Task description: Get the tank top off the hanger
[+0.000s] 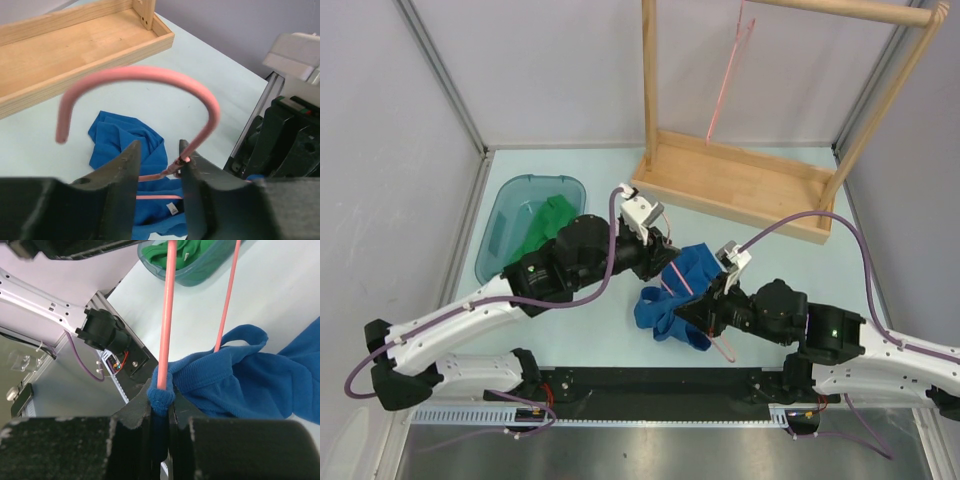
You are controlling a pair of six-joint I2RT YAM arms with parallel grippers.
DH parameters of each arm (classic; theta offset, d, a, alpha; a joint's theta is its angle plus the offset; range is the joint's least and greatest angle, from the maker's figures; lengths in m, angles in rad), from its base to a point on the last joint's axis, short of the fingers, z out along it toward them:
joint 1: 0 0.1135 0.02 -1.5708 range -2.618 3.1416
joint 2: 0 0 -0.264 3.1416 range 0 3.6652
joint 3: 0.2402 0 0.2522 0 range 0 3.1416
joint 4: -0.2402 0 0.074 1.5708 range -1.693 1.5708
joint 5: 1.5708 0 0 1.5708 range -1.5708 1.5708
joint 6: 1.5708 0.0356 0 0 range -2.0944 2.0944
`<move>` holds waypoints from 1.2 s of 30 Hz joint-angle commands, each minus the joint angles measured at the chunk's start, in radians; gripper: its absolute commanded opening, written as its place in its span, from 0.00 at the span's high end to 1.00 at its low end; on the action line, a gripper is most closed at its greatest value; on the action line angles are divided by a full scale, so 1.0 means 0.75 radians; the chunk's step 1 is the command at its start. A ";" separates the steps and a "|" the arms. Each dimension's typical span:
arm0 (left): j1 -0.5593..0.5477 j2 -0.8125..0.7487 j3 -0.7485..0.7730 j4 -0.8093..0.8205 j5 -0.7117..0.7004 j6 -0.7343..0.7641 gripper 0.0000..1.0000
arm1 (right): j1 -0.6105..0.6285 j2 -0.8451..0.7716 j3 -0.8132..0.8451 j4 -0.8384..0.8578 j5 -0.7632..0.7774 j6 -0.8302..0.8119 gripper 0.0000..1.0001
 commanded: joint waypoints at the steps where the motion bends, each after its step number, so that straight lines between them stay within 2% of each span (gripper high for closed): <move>1: -0.011 0.029 0.086 0.027 -0.085 0.108 0.75 | 0.006 -0.044 0.014 0.074 -0.029 0.032 0.98; 2: -0.011 0.033 0.113 0.017 -0.107 0.120 0.80 | 0.006 -0.050 0.016 0.060 -0.016 0.040 0.97; 4: -0.015 0.051 0.150 0.005 -0.128 0.167 1.00 | 0.006 -0.076 0.008 0.015 -0.010 0.073 0.93; 7: -0.044 0.068 0.213 -0.012 -0.171 0.263 1.00 | 0.008 -0.135 -0.041 -0.020 -0.010 0.106 0.86; 8: -0.056 0.072 0.237 -0.016 -0.205 0.356 1.00 | 0.006 -0.150 -0.051 -0.040 0.010 0.118 0.83; 9: -0.085 0.074 0.252 -0.018 -0.230 0.398 1.00 | 0.008 -0.166 -0.062 -0.069 0.029 0.130 0.71; 11: -0.116 0.090 0.299 -0.030 -0.287 0.482 1.00 | 0.008 -0.211 -0.062 -0.177 0.090 0.173 0.59; 12: -0.142 0.094 0.313 -0.034 -0.344 0.569 1.00 | 0.006 -0.225 -0.058 -0.220 0.114 0.190 0.48; 14: -0.167 0.109 0.346 -0.030 -0.416 0.700 1.00 | 0.006 -0.268 -0.033 -0.371 0.194 0.239 0.33; 15: -0.189 0.113 0.358 -0.030 -0.489 0.743 1.00 | 0.006 -0.285 -0.027 -0.416 0.215 0.251 0.27; 16: -0.199 0.121 0.375 -0.026 -0.514 0.786 1.00 | 0.008 -0.305 -0.017 -0.490 0.249 0.255 0.26; 18: -0.226 0.117 0.381 -0.006 -0.539 0.879 1.00 | 0.006 -0.364 -0.017 -0.533 0.276 0.261 0.16; 21: -0.249 0.109 0.375 0.031 -0.555 0.950 1.00 | 0.006 -0.414 -0.007 -0.564 0.299 0.266 0.11; 27: -0.287 0.111 0.348 0.027 -0.557 0.940 1.00 | 0.006 -0.371 -0.006 -0.537 0.240 0.211 0.11; 30: -0.383 0.109 0.283 0.062 -0.639 1.081 1.00 | 0.008 -0.312 0.006 -0.552 0.233 0.184 0.11; 32: -0.441 0.131 0.248 0.103 -0.747 1.277 1.00 | 0.006 -0.287 0.014 -0.536 0.219 0.143 0.11; 34: -0.455 0.168 0.228 0.144 -0.795 1.463 1.00 | 0.008 -0.271 0.010 -0.480 0.197 0.106 0.11; 36: -0.455 0.172 0.193 0.205 -0.823 1.568 1.00 | 0.006 -0.269 0.004 -0.446 0.194 0.104 0.10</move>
